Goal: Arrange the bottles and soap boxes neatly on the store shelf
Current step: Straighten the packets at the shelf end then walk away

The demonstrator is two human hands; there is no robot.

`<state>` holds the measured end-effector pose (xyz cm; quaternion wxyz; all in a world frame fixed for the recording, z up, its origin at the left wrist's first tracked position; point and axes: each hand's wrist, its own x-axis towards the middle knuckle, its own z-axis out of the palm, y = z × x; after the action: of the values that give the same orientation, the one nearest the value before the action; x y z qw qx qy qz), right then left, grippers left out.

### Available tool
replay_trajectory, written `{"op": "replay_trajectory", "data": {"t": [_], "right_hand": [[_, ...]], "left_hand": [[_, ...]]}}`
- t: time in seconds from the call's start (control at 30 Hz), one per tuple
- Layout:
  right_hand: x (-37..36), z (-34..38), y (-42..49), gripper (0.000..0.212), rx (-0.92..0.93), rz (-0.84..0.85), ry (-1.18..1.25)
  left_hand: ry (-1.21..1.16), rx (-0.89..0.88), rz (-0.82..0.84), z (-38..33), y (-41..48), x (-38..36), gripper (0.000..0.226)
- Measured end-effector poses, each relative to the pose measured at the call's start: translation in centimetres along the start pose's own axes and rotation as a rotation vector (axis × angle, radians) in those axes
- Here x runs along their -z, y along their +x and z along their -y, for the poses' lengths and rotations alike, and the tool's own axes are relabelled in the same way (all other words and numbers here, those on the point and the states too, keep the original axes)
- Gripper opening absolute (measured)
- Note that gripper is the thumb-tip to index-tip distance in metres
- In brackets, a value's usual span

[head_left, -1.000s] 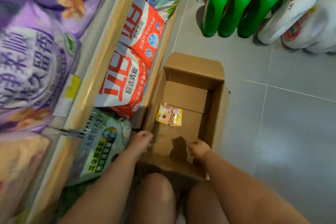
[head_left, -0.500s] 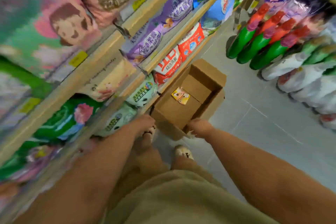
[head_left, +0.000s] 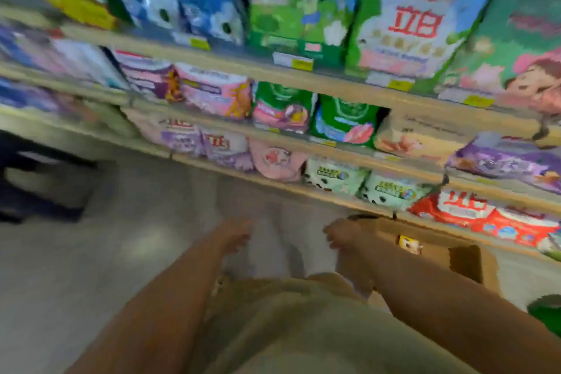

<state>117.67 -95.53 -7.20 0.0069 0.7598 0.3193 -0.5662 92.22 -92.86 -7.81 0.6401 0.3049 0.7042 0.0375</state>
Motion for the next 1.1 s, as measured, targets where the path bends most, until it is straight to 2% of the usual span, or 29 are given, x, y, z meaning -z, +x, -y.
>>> {"op": "replay_trajectory", "data": {"t": [0.07, 0.17, 0.27, 0.33, 0.5, 0.67, 0.8, 0.97, 1.1], "right_hand": [[-4.0, 3.5, 0.5, 0.016, -0.024, 0.065, -0.071], [-11.3, 9.4, 1.3, 0.015, -0.023, 0.151, -0.178], [-19.1, 16.4, 1.6, 0.012, 0.052, 0.228, -0.291], [-23.5, 20.8, 1.6, 0.019, 0.098, 0.277, -0.305], [-30.8, 30.5, 2.0, 0.019, 0.145, 0.311, -0.461], [-35.8, 39.8, 6.5, 0.021, 0.131, 0.345, -0.654], [-39.6, 50.8, 9.4, 0.027, 0.240, 0.354, -0.888], [-43.9, 66.1, 9.9, 0.013, 0.408, 0.368, -0.902], [-46.9, 74.4, 10.7, 0.023, 0.481, 0.316, -0.848]], "left_hand": [[-0.054, 0.061, -0.088, 4.3, -0.7, 6.0, 0.011], [-0.185, 0.144, -0.175, 10.1, -1.7, 14.9, 0.014], [-0.352, 0.204, -0.257, 15.5, -2.3, 22.5, 0.017], [-0.440, 0.238, -0.316, 17.9, -2.6, 26.6, 0.015], [-0.582, 0.325, -0.309, 21.0, -2.2, 34.6, 0.017], [-0.591, 0.352, -0.280, 19.4, 1.9, 43.6, 0.024], [-0.670, 0.301, -0.405, 15.1, 4.9, 51.8, 0.015], [-0.682, 0.284, -0.404, 9.7, 7.6, 59.6, 0.022], [-0.459, 0.302, -0.357, 7.0, 11.0, 65.4, 0.029]]}}
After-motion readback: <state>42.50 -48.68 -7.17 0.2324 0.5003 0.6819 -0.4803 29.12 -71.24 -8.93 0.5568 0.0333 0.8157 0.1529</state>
